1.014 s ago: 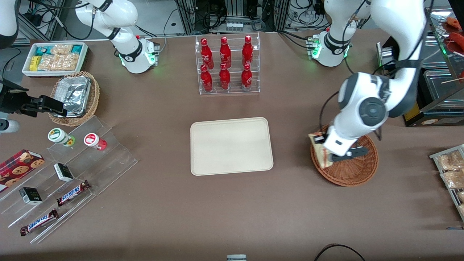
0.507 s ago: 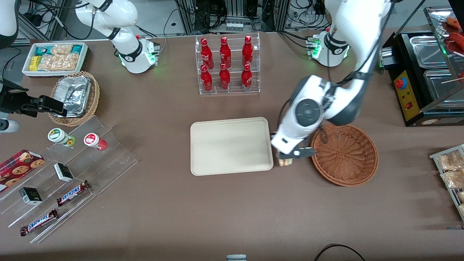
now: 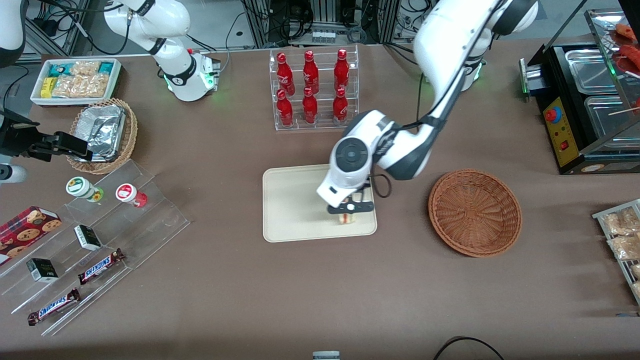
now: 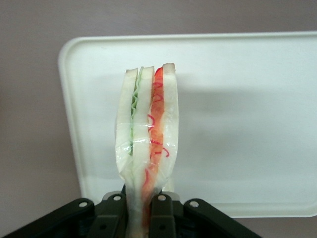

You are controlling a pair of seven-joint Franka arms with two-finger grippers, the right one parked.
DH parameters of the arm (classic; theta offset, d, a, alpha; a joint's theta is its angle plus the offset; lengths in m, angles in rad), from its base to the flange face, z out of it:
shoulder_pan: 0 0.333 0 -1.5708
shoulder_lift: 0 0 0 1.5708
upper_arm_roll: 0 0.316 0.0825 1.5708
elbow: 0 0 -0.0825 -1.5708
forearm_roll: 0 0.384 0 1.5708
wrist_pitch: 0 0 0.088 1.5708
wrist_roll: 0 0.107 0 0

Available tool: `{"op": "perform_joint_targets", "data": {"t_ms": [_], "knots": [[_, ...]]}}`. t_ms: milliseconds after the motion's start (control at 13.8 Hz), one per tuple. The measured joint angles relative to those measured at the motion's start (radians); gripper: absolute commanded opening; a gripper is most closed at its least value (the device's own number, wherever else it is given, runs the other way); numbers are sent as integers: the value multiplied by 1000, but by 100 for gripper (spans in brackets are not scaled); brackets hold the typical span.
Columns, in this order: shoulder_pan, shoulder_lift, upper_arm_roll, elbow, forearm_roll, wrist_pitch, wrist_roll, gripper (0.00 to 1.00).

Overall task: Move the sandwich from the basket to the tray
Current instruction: 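Lift the sandwich and carry it with the left gripper over the cream tray, then lower the sandwich onto the tray and open the left gripper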

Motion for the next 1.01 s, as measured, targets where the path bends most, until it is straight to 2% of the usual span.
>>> {"op": "perform_joint_targets", "data": {"t_ms": [435, 1014], "knots": [[-67, 156, 0, 186, 0, 0, -85, 0], [-69, 189, 6, 213, 0, 1, -92, 0]]}}
